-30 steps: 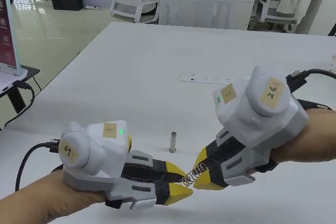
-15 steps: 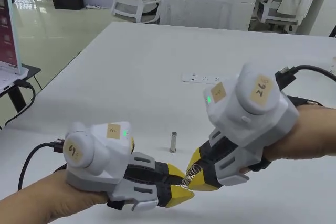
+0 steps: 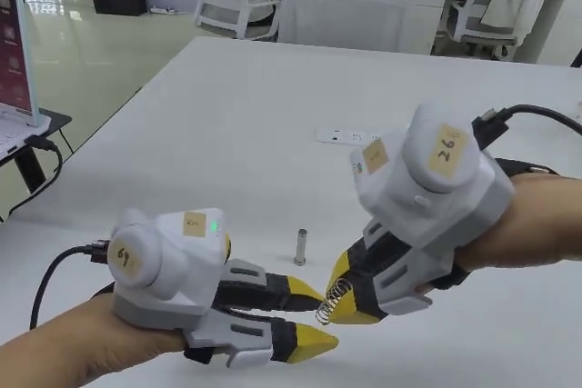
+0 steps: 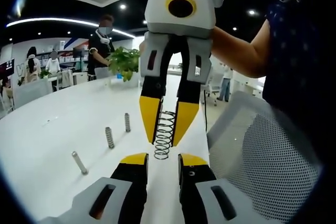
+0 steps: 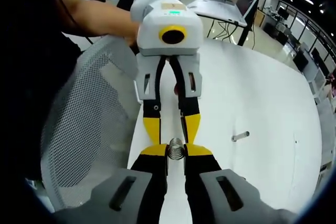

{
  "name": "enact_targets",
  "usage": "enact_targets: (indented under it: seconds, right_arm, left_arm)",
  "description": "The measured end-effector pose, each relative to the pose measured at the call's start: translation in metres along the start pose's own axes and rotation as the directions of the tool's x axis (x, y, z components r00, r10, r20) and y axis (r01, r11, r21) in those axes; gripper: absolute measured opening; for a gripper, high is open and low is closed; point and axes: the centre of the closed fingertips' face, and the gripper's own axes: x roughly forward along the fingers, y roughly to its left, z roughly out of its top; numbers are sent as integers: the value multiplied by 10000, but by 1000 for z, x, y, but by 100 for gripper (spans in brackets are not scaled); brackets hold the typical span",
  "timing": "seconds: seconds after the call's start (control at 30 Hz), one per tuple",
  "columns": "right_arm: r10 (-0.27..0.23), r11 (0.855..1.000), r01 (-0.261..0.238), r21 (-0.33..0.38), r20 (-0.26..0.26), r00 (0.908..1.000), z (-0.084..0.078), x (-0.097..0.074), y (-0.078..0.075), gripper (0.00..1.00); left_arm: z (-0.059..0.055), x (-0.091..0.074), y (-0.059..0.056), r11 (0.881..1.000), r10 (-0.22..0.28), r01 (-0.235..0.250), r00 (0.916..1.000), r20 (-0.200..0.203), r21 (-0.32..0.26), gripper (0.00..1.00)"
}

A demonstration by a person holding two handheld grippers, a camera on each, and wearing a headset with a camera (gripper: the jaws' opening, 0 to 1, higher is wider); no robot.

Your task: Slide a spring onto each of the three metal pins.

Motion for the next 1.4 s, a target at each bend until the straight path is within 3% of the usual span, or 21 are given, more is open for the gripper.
enact_targets:
  seconds: [0.23, 0.6, 0.73, 1.13, 1.4]
  right_arm:
    - [-57, 10000, 58, 25, -85, 9999, -2, -1, -1, 9]
    - [-128, 9999, 131, 98, -288, 9995, -8, -1, -4, 9]
    - [-143, 9998, 147, 128, -334, 9993, -10, -3, -5, 9]
    - [-213, 9997, 218, 146, -322, 9993, -10, -5, -8, 9]
    - [-234, 9997, 237, 105, -356, 9991, -8, -5, -14, 9]
  left_arm:
    - [-4, -2, 6, 9993, 249, -250, 9997, -27, -284, 26]
    - [-2, -12, 13, 9971, 644, -642, 9979, 44, -418, 35]
    - [2, -19, 18, 9956, 840, -832, 9963, 162, -422, 37]
    - [-2, -32, 24, 9919, 1190, -1185, 9929, 68, -451, 41]
    - [-3, -45, 26, 9863, 1563, -1547, 9874, 245, -569, 42]
